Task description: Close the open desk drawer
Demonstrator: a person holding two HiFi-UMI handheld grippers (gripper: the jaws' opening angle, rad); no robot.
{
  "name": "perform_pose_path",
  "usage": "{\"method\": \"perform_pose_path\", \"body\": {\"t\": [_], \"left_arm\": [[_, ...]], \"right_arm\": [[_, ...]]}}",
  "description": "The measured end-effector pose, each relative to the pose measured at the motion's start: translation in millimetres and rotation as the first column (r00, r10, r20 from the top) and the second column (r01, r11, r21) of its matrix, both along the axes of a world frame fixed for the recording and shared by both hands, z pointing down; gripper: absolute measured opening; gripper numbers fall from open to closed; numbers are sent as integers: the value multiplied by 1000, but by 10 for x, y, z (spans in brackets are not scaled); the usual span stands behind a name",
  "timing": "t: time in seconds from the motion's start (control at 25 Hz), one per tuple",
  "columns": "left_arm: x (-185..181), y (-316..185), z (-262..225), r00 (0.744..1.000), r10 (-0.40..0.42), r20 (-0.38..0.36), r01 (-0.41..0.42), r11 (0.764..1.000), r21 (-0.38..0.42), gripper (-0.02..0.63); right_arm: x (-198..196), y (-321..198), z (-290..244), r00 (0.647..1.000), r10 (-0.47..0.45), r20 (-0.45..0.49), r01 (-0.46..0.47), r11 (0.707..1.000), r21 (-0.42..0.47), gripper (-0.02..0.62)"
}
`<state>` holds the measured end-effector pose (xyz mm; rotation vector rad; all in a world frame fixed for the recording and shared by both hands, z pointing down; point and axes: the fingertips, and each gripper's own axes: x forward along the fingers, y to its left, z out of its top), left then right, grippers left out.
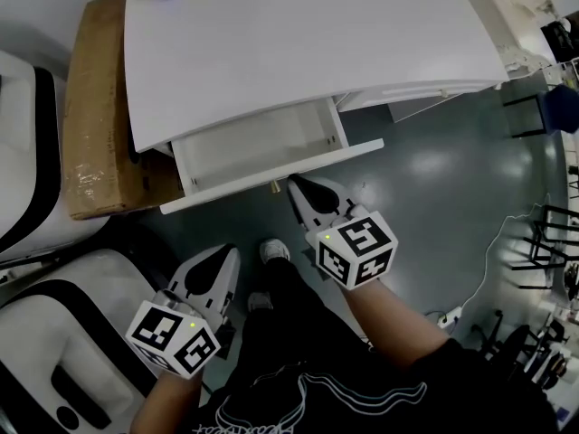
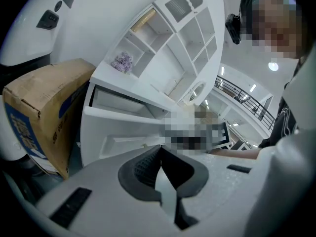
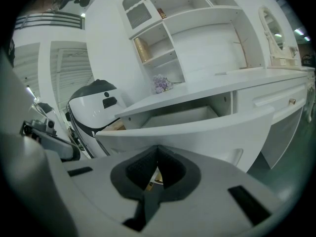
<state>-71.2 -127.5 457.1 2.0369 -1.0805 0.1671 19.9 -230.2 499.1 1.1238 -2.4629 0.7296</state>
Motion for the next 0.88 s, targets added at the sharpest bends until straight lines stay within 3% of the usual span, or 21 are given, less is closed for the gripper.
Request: {"method": "perform_pose_path", "body": {"t": [0.88], "left_arm": [[-145, -423, 128, 1000, -17, -15, 17, 1000, -11, 5]], "right_arm": [[-164, -543, 9, 1000, 3, -6, -3, 1000, 19, 6]]}}
